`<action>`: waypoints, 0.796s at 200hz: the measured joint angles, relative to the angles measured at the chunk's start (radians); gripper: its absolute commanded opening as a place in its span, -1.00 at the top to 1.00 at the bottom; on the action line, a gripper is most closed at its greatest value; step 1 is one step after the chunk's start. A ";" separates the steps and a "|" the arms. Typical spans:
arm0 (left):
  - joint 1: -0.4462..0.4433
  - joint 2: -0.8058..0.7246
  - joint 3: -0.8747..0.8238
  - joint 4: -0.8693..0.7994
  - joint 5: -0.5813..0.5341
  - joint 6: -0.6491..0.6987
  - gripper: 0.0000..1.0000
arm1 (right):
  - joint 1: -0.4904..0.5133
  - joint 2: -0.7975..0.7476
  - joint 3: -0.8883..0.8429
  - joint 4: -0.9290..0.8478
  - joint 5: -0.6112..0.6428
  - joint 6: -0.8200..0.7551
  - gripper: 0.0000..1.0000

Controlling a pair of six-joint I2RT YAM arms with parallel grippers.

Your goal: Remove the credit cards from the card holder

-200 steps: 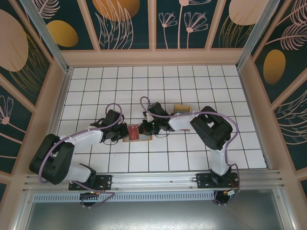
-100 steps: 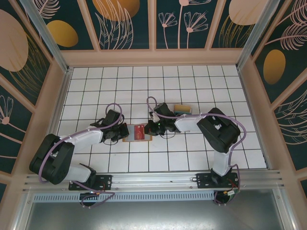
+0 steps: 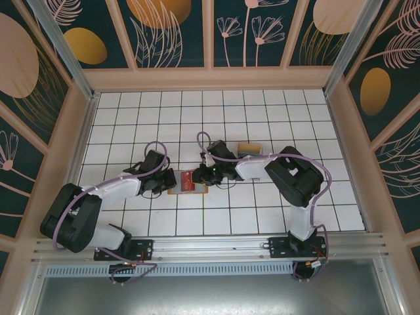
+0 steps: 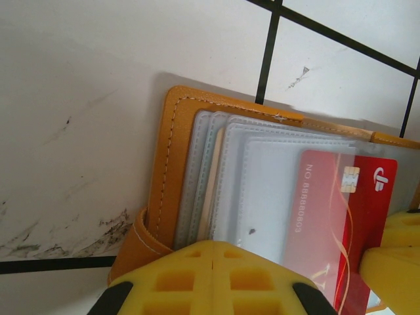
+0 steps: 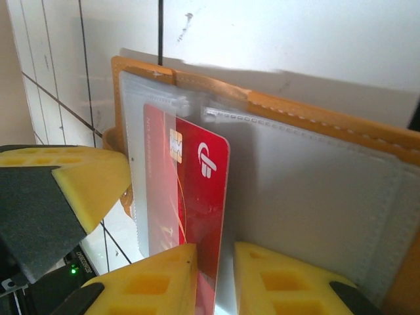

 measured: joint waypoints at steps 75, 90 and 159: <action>0.000 -0.001 0.000 0.000 0.000 0.000 1.00 | -0.002 0.006 -0.010 0.029 -0.007 0.011 1.00; 0.000 -0.001 0.000 0.000 0.000 0.000 1.00 | -0.008 -0.005 -0.035 0.040 -0.008 0.011 1.00; 0.000 -0.001 0.000 0.000 0.003 0.000 1.00 | -0.061 -0.099 -0.134 0.030 -0.007 -0.015 1.00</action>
